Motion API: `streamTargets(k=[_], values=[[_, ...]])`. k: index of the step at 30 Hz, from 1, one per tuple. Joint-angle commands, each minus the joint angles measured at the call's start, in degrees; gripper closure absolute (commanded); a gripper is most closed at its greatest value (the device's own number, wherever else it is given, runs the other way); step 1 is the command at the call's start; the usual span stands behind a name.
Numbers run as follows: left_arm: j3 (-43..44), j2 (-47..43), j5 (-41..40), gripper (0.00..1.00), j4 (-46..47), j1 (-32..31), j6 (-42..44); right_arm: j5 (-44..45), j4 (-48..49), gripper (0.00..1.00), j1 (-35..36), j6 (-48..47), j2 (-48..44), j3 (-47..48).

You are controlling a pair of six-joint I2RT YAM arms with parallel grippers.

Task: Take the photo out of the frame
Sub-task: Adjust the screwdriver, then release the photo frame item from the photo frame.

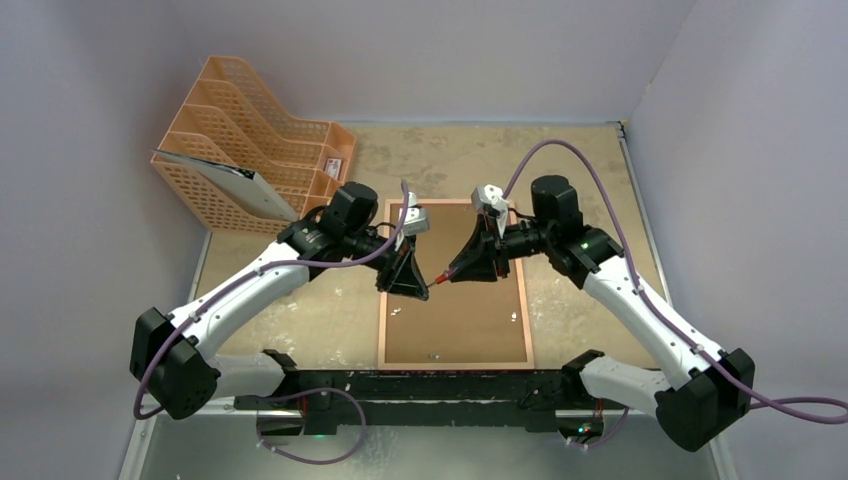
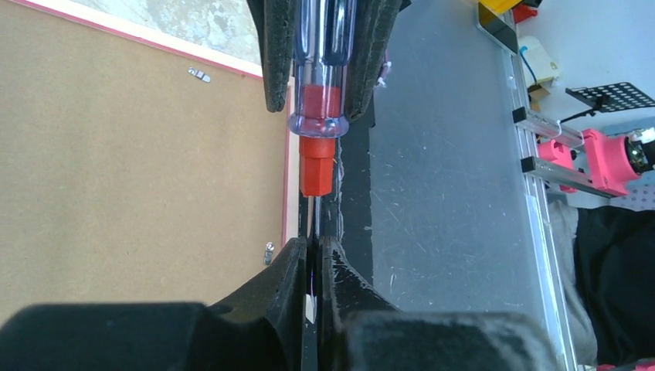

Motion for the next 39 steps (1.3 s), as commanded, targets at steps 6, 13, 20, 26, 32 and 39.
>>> streamTargets(k=[6, 13, 20, 26, 32, 39], values=[[-1.59, -3.9, -20.13, 0.42, 4.64, 1.38, -6.35, 10.66, 6.93, 1.0, 0.12, 7.72, -1.88, -2.65], [-7.23, -6.86, -49.66, 0.32, 4.52, 7.39, -16.46, 29.55, 11.78, 1.0, -2.21, 18.81, 3.94, -3.9], [-11.64, -2.07, -58.07, 0.31, 2.58, 7.56, -21.97, 46.44, 15.0, 1.0, -3.45, 29.88, 9.48, -1.74], [-15.44, 2.22, -55.97, 0.31, 7.68, 7.54, -24.27, 53.03, 15.23, 1.0, -5.45, 34.62, 13.23, 0.17], [-16.19, 8.13, -53.13, 0.35, 12.16, 7.55, -24.92, 53.74, 16.43, 1.0, -10.45, 37.48, 16.61, 0.87], [-16.52, 12.63, -51.51, 0.41, 14.03, 7.62, -25.13, 54.65, 16.76, 1.0, -14.61, 39.26, 21.0, 2.48]])
